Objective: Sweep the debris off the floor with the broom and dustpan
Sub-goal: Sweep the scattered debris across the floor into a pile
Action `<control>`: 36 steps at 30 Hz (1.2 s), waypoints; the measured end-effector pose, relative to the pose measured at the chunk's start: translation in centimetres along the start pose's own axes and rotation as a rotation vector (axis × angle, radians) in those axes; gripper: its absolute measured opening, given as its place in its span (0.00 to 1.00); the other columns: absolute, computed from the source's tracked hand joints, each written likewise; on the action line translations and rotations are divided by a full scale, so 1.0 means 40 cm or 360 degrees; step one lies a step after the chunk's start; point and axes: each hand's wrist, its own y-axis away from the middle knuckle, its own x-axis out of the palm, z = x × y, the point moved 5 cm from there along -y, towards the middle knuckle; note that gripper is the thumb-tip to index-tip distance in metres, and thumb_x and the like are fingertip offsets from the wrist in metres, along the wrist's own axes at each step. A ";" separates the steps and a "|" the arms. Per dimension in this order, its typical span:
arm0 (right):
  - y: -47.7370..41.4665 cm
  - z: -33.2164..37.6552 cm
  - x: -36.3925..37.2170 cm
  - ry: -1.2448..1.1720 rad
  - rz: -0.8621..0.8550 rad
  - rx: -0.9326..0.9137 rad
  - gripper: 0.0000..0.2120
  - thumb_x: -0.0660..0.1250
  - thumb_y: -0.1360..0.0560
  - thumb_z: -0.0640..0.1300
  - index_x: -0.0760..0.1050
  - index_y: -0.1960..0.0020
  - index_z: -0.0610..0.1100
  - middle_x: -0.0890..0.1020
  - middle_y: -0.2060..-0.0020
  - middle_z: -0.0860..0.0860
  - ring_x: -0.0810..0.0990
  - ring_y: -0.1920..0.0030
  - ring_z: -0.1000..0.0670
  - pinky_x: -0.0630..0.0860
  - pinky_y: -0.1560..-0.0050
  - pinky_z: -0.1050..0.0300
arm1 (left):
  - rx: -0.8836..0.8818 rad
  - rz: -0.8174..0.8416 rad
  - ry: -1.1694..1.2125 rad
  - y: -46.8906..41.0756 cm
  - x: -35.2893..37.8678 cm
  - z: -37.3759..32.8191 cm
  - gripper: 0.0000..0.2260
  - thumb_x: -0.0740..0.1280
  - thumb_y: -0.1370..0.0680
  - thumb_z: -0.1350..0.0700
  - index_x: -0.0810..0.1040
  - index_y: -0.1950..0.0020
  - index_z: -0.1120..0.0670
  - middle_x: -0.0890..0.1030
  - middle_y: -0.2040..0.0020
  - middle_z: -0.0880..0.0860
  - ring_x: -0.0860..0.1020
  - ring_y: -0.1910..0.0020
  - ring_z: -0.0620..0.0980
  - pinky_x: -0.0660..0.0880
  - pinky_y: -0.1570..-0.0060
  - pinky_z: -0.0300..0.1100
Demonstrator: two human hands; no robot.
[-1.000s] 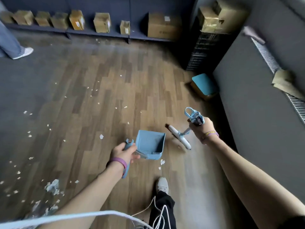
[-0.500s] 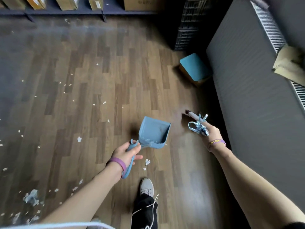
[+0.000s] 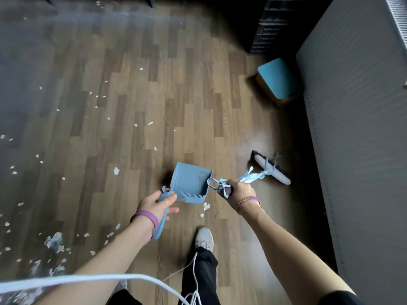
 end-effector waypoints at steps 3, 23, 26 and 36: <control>0.043 0.110 0.079 0.0034 0.0012 -0.0036 0.07 0.61 0.27 0.51 0.74 0.55 0.49 0.76 0.62 0.43 0.74 0.60 0.39 0.68 0.62 0.58 | -0.0009 -0.0022 0.0027 0.008 -0.109 0.044 0.02 0.67 0.23 0.55 0.78 0.51 0.50 0.81 0.53 0.44 0.83 0.55 0.48 0.74 0.57 0.41; 0.636 1.281 0.973 -0.0377 0.0066 -0.0192 0.15 0.65 0.26 0.55 0.78 0.48 0.45 0.83 0.51 0.43 0.79 0.47 0.40 0.72 0.53 0.54 | -0.0102 -0.0432 0.0540 0.266 -1.319 0.562 0.07 0.67 0.24 0.64 0.76 0.57 0.52 0.82 0.68 0.48 0.80 0.77 0.44 0.65 0.77 0.33; 0.716 1.426 1.047 -0.0438 0.0165 -0.0277 0.17 0.66 0.27 0.57 0.80 0.49 0.44 0.83 0.51 0.42 0.79 0.47 0.39 0.74 0.51 0.54 | -0.0105 -0.0552 0.0619 0.314 -1.440 0.610 0.08 0.65 0.23 0.65 0.75 0.59 0.53 0.81 0.72 0.45 0.78 0.79 0.43 0.64 0.83 0.29; 0.818 1.624 1.062 -0.0564 0.0161 -0.0374 0.20 0.61 0.25 0.58 0.79 0.51 0.41 0.82 0.53 0.40 0.79 0.50 0.37 0.72 0.54 0.56 | -0.0019 -0.0828 0.0897 0.397 -1.683 0.717 0.07 0.68 0.26 0.65 0.78 0.60 0.55 0.80 0.57 0.59 0.81 0.76 0.47 0.78 0.54 0.44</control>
